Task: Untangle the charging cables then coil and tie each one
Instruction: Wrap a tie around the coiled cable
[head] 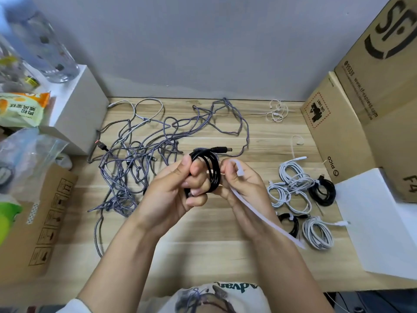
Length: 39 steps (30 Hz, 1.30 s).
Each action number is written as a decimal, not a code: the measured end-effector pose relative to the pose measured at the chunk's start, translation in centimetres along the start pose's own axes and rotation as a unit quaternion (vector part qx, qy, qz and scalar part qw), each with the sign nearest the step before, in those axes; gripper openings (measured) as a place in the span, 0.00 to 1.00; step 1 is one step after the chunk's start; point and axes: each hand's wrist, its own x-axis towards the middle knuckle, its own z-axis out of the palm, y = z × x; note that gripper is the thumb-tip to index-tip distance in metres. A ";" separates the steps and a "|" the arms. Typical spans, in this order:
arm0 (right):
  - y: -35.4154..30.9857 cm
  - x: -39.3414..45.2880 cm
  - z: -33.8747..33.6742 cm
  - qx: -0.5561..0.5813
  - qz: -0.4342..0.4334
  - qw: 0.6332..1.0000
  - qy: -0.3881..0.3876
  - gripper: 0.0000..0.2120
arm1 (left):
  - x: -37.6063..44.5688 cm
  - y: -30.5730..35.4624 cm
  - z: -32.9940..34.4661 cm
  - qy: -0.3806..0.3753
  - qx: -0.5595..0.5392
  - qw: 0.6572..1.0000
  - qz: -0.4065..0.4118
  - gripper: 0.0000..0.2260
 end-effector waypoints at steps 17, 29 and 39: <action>-0.5 -0.3 1.5 -0.192 0.053 0.975 0.101 0.09 | 0.1 -0.6 0.7 0.106 0.282 0.938 0.172 0.12; -1.5 -0.8 1.5 -0.105 0.112 0.987 0.047 0.11 | -0.2 -1.2 0.1 0.063 0.460 0.879 0.109 0.11; -1.9 -1.0 1.9 -0.001 0.147 0.989 0.015 0.13 | -0.1 -1.3 0.9 0.132 0.413 0.889 0.146 0.05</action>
